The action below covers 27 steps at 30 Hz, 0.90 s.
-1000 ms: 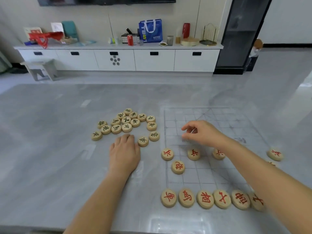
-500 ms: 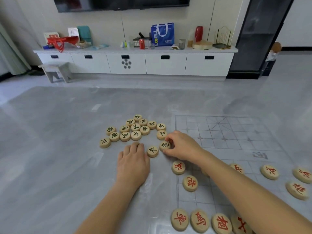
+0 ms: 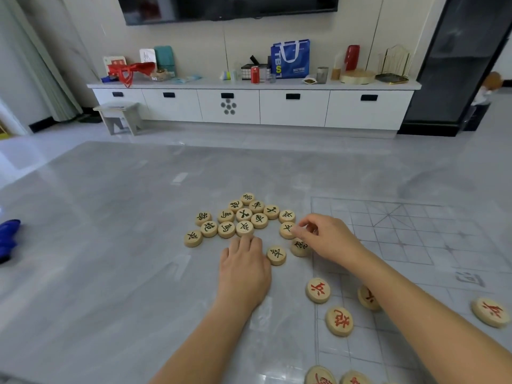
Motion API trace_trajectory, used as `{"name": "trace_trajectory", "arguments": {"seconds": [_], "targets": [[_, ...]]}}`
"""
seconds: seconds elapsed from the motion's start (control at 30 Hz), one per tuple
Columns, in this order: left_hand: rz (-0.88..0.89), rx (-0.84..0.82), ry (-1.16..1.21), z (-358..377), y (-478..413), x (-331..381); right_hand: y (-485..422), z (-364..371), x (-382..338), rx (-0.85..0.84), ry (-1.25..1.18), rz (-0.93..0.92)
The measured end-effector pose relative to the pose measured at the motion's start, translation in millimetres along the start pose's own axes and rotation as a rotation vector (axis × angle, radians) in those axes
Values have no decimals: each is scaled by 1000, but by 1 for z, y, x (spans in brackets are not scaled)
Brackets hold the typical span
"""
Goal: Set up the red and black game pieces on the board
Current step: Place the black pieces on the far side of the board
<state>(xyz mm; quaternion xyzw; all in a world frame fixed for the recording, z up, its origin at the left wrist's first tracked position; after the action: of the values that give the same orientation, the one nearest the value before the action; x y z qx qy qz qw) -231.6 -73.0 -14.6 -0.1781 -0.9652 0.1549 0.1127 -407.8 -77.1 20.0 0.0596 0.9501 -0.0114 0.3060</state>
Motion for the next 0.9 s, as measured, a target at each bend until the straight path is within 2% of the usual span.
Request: {"name": "trace_trajectory", "arguments": {"seconds": [0.23,0.57,0.7,0.9], "targets": [[31,43,-6,-1,0,2,-35,15,-28,58,-5,-74],[19,31,58,1,-1,1,-67,73,-121,-105,105,-292],[28,54,59,-4,0,3,-68,76,-122,-118,137,-298],[29,60,29,-4,1,3,-69,41,-81,-12,65,-180]]}}
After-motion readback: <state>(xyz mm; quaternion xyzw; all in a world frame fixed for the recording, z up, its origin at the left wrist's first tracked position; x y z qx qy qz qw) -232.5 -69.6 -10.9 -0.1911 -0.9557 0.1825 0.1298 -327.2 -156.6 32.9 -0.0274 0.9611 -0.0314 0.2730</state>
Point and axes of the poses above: each hand's wrist, its own y-axis away from the middle knuckle, its own z-axis out of the palm, x = y × z, the point moved 7 cm from there along -y, towards the middle knuckle, and after that the axes turned 3 degrees about z, right-handed, at the moved point
